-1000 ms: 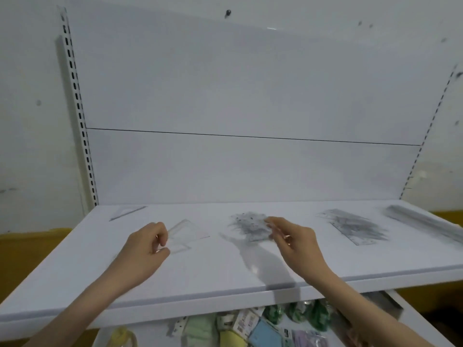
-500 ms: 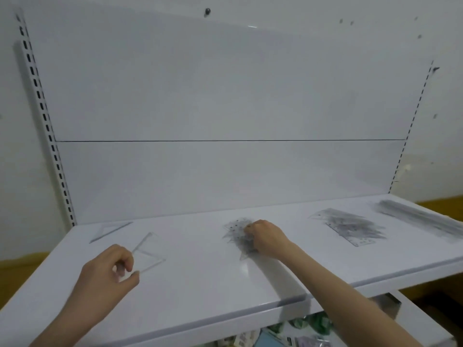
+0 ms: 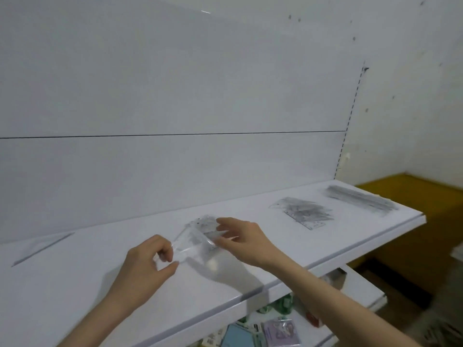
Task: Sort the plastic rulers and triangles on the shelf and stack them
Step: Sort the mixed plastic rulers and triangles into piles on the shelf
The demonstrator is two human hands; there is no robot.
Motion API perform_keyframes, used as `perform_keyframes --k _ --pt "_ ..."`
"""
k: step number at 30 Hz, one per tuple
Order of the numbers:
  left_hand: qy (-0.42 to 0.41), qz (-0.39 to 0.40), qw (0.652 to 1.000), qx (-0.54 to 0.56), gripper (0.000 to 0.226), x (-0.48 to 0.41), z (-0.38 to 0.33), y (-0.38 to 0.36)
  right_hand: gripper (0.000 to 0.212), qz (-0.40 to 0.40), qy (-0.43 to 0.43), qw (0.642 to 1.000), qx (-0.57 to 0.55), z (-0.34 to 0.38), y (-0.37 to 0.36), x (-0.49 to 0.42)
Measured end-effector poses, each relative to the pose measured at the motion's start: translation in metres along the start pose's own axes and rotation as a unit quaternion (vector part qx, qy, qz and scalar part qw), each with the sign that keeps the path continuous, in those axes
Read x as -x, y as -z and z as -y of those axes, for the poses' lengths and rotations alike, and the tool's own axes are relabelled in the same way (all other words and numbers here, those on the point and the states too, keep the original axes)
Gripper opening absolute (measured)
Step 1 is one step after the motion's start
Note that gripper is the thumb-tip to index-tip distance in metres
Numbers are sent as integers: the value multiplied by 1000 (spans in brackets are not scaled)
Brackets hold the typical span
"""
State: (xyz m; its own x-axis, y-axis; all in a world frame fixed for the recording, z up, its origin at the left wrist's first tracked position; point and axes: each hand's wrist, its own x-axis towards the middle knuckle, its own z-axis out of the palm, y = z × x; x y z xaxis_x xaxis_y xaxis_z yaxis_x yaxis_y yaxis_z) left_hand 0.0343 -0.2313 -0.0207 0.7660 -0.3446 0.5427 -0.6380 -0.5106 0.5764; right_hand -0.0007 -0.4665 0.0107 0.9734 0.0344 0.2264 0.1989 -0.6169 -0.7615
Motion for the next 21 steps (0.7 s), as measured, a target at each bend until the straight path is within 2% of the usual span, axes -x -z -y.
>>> perform_keyframes --k 2,5,7,9,12,15,21 --pt "-29 23 999 8 41 -7 -10 -21 43 -5 10 1000 -2 -8 8 7" --pt "-66 43 997 14 27 -22 -28 -45 27 -36 11 999 -30 -22 25 13" --pt "-77 49 996 7 29 -30 -37 -62 22 -43 0 998 -35 -33 41 17" --pt "-75 56 996 4 35 -38 -46 -80 20 -47 -12 998 -40 -47 61 20" --pt "-80 62 995 -15 25 -51 -59 -108 18 -61 -34 996 -46 -79 97 21" --pt "-49 67 996 -23 32 -68 -73 -141 17 -79 -67 993 -57 -117 143 21" --pt "-34 121 990 -71 17 -104 -109 -206 14 -124 -166 976 -61 -196 239 5"
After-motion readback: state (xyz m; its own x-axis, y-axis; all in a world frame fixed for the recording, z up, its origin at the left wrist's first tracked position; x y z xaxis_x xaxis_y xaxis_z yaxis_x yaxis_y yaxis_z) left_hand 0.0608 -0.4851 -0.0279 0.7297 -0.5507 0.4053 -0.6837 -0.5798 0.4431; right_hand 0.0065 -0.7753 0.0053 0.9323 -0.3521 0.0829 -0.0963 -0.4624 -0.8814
